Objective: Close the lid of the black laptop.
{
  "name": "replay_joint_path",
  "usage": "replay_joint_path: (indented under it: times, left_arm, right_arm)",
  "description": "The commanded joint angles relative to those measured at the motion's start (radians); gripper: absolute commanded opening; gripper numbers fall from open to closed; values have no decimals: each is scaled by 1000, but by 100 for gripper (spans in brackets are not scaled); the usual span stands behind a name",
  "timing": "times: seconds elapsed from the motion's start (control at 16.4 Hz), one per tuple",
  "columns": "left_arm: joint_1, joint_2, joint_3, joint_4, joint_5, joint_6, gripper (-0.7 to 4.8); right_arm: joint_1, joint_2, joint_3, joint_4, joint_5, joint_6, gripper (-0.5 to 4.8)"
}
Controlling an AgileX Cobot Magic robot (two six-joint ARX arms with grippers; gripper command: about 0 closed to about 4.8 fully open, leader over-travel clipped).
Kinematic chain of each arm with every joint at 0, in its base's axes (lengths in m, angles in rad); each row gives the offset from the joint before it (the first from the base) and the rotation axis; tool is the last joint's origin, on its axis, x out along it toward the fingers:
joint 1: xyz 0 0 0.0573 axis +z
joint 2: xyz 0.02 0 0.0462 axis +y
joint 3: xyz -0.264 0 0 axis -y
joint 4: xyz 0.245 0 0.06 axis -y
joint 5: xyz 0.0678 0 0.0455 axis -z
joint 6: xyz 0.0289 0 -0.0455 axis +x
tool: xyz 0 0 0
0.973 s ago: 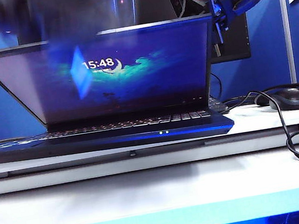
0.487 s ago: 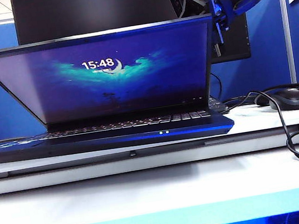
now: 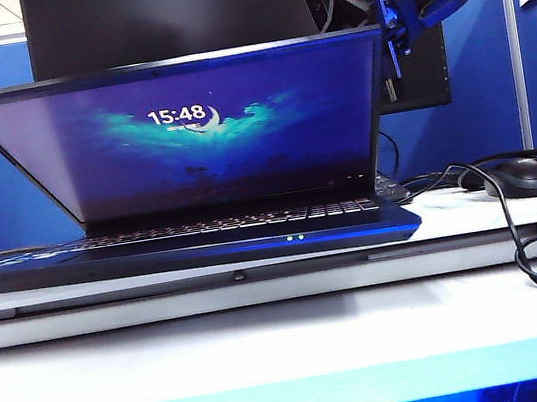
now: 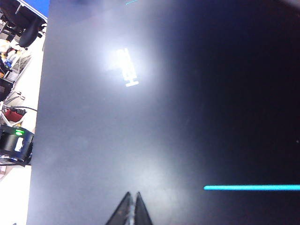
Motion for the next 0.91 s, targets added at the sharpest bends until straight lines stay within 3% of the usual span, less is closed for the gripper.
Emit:
replay_joint_path:
  times: [0.06, 0.36, 0.91]
  left_arm:
    - [27, 71, 0, -37, -5, 40, 21]
    - [25, 215, 0, -19, 157, 75, 21]
    - [25, 315, -7, -96, 164, 74, 21]
  right_arm:
    - [3, -5, -1, -15, -1, -4, -8]
    - [3, -5, -1, -24, -1, -3, -8]
    - [3, -5, -1, -84, 0, -8, -8]
